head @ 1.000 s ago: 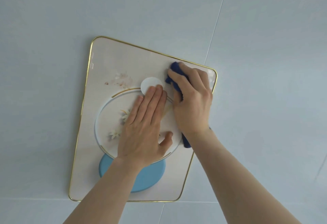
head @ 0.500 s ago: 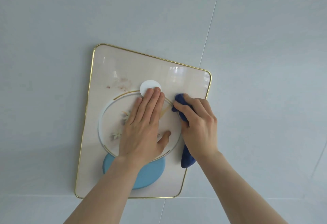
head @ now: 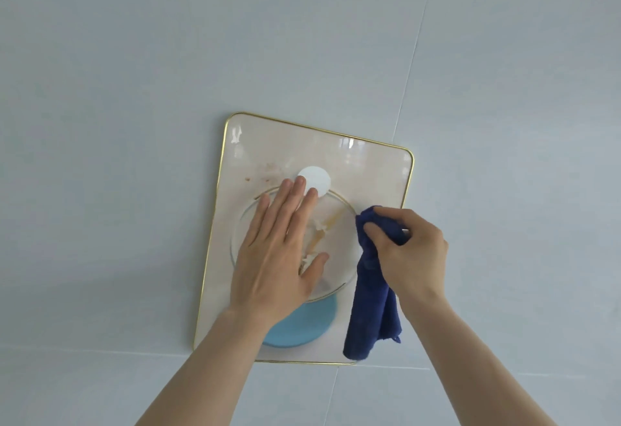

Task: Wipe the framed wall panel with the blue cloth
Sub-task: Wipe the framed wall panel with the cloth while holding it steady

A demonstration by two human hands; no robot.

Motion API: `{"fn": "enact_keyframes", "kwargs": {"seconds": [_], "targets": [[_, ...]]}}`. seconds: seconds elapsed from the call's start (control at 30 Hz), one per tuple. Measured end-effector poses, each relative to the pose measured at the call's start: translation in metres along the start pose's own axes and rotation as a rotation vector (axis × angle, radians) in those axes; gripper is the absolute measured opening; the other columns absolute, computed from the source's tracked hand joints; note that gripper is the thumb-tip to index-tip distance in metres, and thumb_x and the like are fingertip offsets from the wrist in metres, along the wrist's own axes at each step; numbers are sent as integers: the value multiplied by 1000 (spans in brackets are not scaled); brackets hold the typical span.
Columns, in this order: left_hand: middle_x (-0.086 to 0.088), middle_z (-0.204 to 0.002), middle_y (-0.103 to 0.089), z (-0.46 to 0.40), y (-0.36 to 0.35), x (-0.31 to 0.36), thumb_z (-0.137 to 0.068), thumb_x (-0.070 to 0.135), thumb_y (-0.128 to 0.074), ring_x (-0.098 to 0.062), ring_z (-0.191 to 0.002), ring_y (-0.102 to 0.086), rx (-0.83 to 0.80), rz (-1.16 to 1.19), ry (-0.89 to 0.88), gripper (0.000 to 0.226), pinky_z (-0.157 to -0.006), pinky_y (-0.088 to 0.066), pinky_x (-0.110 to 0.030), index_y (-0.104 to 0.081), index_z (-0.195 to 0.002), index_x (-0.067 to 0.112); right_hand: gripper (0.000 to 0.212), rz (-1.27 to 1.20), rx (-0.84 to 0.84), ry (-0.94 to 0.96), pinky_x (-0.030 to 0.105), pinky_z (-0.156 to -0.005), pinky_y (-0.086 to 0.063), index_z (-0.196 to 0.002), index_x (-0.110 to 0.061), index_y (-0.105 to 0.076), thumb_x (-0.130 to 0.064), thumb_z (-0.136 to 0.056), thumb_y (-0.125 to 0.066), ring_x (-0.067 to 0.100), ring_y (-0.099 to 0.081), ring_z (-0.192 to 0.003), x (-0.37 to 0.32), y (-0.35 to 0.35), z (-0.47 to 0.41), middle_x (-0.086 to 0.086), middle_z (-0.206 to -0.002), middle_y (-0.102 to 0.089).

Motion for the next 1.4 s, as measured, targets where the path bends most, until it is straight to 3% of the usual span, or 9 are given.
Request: {"fn": "enact_keyframes", "kwargs": {"seconds": [0.1,0.2,0.37,0.47,0.53,0.8,0.93,1.2,1.4], "targets": [[-5,-175,-12,2,19,-36,-93,52,-64,-21,-163,-7,96,18,145,93,-132,-8,-44,-16,-165,16,29,-61,27,92,27,-84,-57,-106,-29,-74,-10,-84,-77,7,-71,-91,-32,-17,2,-9,-97,-76],[-7,-175,-8,3,25,-66,-84,58,-73,-22,-163,-5,89,10,241,110,-133,-5,-44,-11,-165,15,40,-18,9,313,28,-87,-54,-114,-25,-70,0,-82,-75,12,-66,-98,-65,-44,8,-9,-105,-72],[-4,-176,-5,4,22,-91,-77,71,-73,-20,-163,-3,84,-23,254,126,-133,-2,-41,-5,-165,14,59,133,25,604,14,-89,-42,-124,-13,-67,17,-73,-68,22,-60,-105,-84,-83,15,-1,-114,-72],[-4,-176,-8,5,14,-100,-75,74,-73,-18,-163,-3,72,-10,265,128,-133,-5,-43,-4,-165,15,61,195,-3,713,20,-93,-47,-125,-11,-67,19,-72,-67,25,-60,-111,-83,-101,16,1,-119,-72],[-2,-176,-8,6,9,-105,-74,74,-74,-17,-163,-2,76,16,273,129,-132,-5,-43,-4,-166,16,62,203,-2,733,26,-92,-50,-124,-10,-70,20,-69,-68,26,-61,-112,-81,-110,16,1,-120,-73],[1,-175,-10,8,2,-113,-74,76,-72,-15,-163,-1,124,56,248,126,-132,-9,-45,-7,-166,18,58,188,115,765,19,-94,-47,-119,-6,-74,22,-69,-66,29,-59,-109,-83,-130,16,7,-119,-75],[-1,-175,-15,9,3,-114,-74,76,-74,-16,-163,-4,143,60,247,126,-132,-12,-45,-11,-165,17,61,160,102,785,29,-96,-50,-121,-6,-73,23,-68,-63,31,-60,-109,-96,-141,14,7,-120,-75],[0,-174,-18,9,3,-116,-70,75,-79,-15,-163,-8,168,64,246,129,-132,-12,-43,-14,-165,18,60,107,93,743,28,-100,-50,-122,-6,-73,24,-71,-65,29,-61,-111,-97,-142,11,5,-120,-74],[1,-173,-17,9,3,-115,-78,73,-64,-16,-162,-11,195,22,235,113,-132,-14,-43,-21,-164,13,48,196,10,896,30,-94,-52,-123,-7,-73,12,-80,-64,31,-62,-112,-106,-167,31,6,-125,-73]]}}
Point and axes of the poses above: each hand's wrist, its own z-axis away from the middle knuckle, its own y-axis out of the back of the hand, x = y × z, the point moved 8 cm from there along -z, towards the middle knuckle
